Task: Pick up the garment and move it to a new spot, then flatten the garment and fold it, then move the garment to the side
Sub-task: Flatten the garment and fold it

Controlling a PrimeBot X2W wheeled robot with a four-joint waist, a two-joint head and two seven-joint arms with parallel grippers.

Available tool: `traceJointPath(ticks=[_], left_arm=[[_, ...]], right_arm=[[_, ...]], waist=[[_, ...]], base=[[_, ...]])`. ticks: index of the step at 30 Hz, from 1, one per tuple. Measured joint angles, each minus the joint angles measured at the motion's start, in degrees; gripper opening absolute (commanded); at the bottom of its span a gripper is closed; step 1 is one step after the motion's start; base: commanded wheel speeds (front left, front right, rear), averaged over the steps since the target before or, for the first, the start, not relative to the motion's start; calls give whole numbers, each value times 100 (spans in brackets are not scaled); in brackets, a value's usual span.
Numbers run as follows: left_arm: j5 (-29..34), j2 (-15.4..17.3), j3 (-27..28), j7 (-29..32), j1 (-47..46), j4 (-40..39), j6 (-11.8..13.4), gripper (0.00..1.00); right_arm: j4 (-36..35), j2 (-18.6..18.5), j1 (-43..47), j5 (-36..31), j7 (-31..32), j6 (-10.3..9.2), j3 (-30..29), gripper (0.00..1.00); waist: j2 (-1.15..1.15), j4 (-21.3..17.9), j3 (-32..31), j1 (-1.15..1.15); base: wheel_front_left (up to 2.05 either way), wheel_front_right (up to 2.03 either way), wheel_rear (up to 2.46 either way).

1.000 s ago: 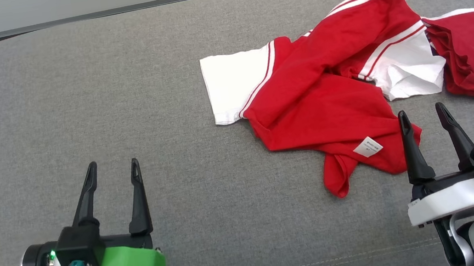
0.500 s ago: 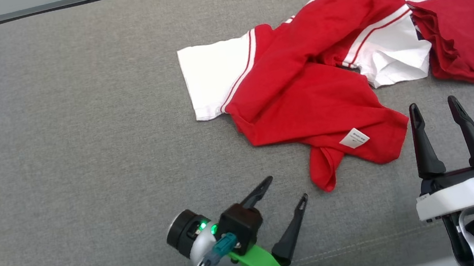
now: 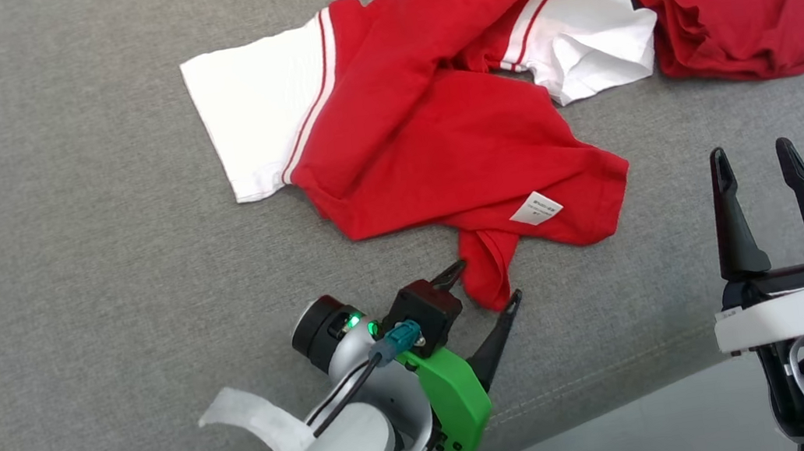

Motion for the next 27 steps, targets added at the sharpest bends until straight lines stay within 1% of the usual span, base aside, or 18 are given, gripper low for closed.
traceJointPath(ticks=[4, 7, 8, 9, 10, 11, 16, 20, 23, 27], left_arm=[[-69, -55, 8, -113, -136, 274, 26, 100], [-183, -121, 15, -265, -269, 608, 144, 100], [-207, -138, 8, -301, -298, 683, 170, 79], [-233, -147, 13, -358, -333, 744, 232, 42], [-242, -152, 22, -436, -372, 789, 291, 18], [-272, -155, 23, -481, -411, 855, 332, 0], [-365, -174, 30, -673, -497, 1071, 498, 0], [-511, -154, 257, -882, -521, 1079, 698, 0], [-644, 66, 546, -988, -512, 1003, 857, 0], [-848, 447, 959, -1043, -374, 818, 1073, 0]], right_arm=[[-1, 0, -20, 41, 1, 0, -22, 100], [-5, 1, -35, 58, 0, 0, -48, 100], [-5, 1, -44, 66, 0, 0, -66, 100], [-7, 0, -53, 66, 1, 0, -77, 100], [-7, 0, -66, 66, 0, 0, -81, 100], [-7, 1, -86, 65, 1, 0, -83, 100], [-9, 1, -110, 63, 0, 0, -100, 100], [3, 1, -111, 63, 1, 0, -102, 100], [16, 1, -112, 41, 0, 0, -79, 100], [33, 1, -125, 23, 0, 0, -68, 100]], waist=[[0, -128, 131, 0], [0, -239, 265, 0], [0, -252, 291, 0], [0, -258, 313, 0], [0, -258, 328, 0], [0, -249, 334, 0], [0, -155, 312, 0], [0, -68, 266, 0], [0, 15, 230, 0], [0, 157, 196, 0]], base=[[0, 0, 0], [0, 0, 0], [0, 0, 0], [0, 0, 0], [0, 0, 0], [0, 0, 0], [0, 0, 0], [0, 0, 0], [0, 0, 0], [0, 0, 0]])
